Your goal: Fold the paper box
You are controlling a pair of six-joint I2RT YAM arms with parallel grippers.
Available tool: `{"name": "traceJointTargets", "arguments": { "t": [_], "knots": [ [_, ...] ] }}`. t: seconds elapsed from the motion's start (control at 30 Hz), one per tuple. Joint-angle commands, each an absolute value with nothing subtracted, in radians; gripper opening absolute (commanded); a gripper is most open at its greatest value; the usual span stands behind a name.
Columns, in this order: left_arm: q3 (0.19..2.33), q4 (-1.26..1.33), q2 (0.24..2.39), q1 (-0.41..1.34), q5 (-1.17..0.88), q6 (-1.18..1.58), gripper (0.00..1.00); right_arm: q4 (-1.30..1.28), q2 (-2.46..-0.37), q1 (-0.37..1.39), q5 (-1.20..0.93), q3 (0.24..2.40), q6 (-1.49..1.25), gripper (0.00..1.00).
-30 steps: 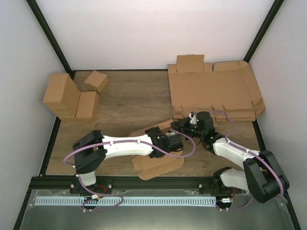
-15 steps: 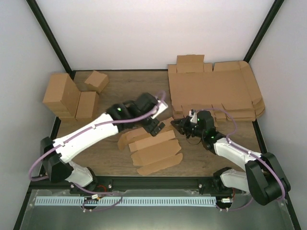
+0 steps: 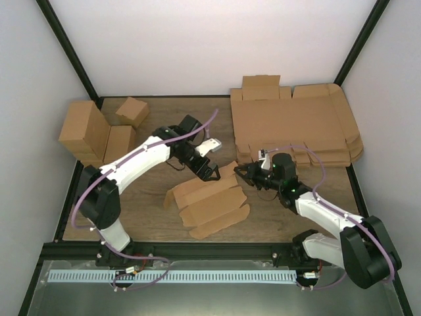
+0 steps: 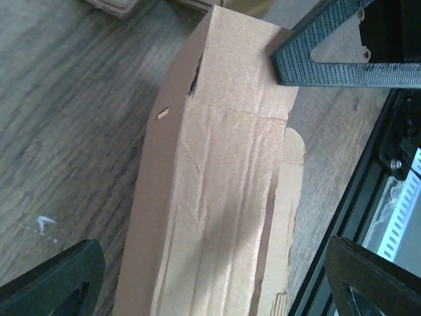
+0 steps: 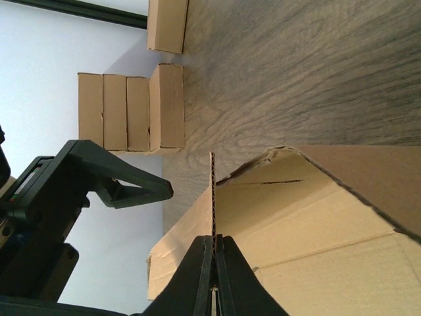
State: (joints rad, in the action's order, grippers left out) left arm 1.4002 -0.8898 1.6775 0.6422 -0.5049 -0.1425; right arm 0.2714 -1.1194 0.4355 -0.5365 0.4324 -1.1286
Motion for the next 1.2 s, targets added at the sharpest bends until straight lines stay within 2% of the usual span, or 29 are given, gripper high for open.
{"name": "traceJointTargets", "arguments": {
  "t": [0.0,0.57,0.73,0.87,1.03,1.17],
  "knots": [
    [1.397,-0.914,1.722,0.646,-0.593,-0.210,0.91,0.288,-1.113,0.445,-0.557,0.424,-1.083,0.02],
    [1.263,-0.836,1.699,0.678,-0.473,-0.184,0.80,0.330,-1.185,0.445,-0.558,0.412,-1.089,0.03],
    [1.251,-0.828,1.685,0.678,-0.444,-0.182,0.73,0.343,-1.219,0.445,-0.564,0.412,-1.089,0.06],
    [1.248,-0.823,1.685,0.678,-0.456,-0.175,0.72,0.350,-1.235,0.445,-0.570,0.409,-1.089,0.07],
    [1.237,-0.810,1.665,0.678,-0.523,-0.171,0.83,0.351,-1.234,0.446,-0.563,0.394,-1.079,0.07],
    [1.238,-0.819,1.678,0.677,-0.521,-0.160,0.83,0.354,-1.232,0.444,-0.562,0.379,-1.072,0.07]
  ]
}}
